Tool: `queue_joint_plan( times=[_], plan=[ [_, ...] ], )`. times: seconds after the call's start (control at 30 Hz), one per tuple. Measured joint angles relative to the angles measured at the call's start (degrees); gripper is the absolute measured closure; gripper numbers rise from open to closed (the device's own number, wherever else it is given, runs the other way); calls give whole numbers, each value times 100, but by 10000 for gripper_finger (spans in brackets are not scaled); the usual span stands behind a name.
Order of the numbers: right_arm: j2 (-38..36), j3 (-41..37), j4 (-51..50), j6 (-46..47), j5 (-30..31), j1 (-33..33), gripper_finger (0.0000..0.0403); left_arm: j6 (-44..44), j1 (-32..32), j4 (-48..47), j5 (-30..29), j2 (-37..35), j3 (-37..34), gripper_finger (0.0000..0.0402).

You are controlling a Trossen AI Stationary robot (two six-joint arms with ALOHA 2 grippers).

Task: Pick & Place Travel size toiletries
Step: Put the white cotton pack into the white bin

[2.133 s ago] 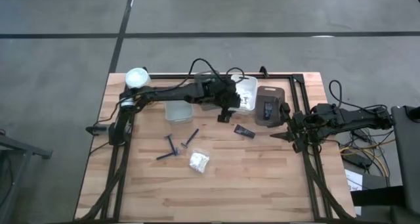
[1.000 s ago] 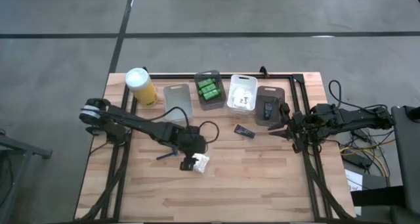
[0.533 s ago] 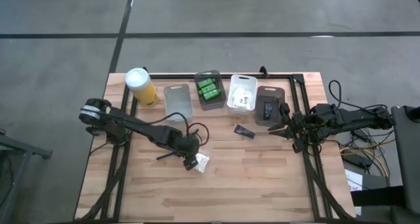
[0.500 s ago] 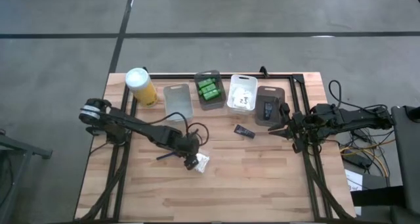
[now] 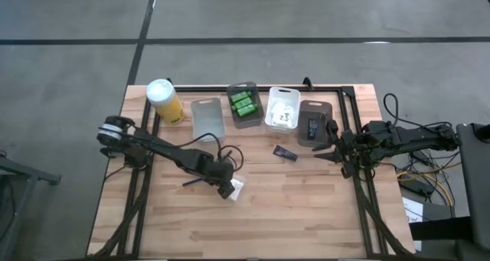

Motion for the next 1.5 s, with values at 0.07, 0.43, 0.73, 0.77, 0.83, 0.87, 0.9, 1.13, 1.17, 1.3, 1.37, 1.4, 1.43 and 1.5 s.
queue_joint_plan(
  times=[0.07,0.43,0.73,0.77,0.83,0.87,0.9,1.13,1.17,1.3,1.37,1.4,1.43,1.5],
  plan=[
    [0,0,-1,-2,0,2,306,3,0,-2,-111,84,0,129],
    [0,0,-1,-1,-1,2,281,39,-26,17,-544,319,18,158],
    [0,0,-1,-2,-2,2,258,463,-13,80,-732,332,-50,281],
    [0,0,-1,0,-2,2,256,472,-13,109,-734,332,-72,295],
    [0,0,-1,0,-2,2,252,524,-13,158,-742,334,-109,320],
    [0,0,-1,0,-2,2,250,552,-15,193,-749,334,-135,332],
    [0,0,-1,-2,-1,0,247,573,-15,217,-758,334,-157,343],
    [0,0,-1,-1,-1,1,232,602,-15,262,-763,322,-165,393],
    [0,0,-1,0,0,2,230,602,-14,262,-750,317,-166,393],
    [0,0,-1,-1,-1,2,222,604,-13,260,-707,261,-166,390],
    [0,0,-1,0,-1,2,218,630,-13,252,-684,193,-148,392],
    [0,0,-1,-1,-1,1,216,694,-11,247,-664,141,-140,393],
    [0,0,-3,-2,0,2,215,751,-9,226,-644,107,-114,394],
    [-2,0,-3,0,-2,2,213,885,-9,211,-623,-5,-60,394]
  ],
)
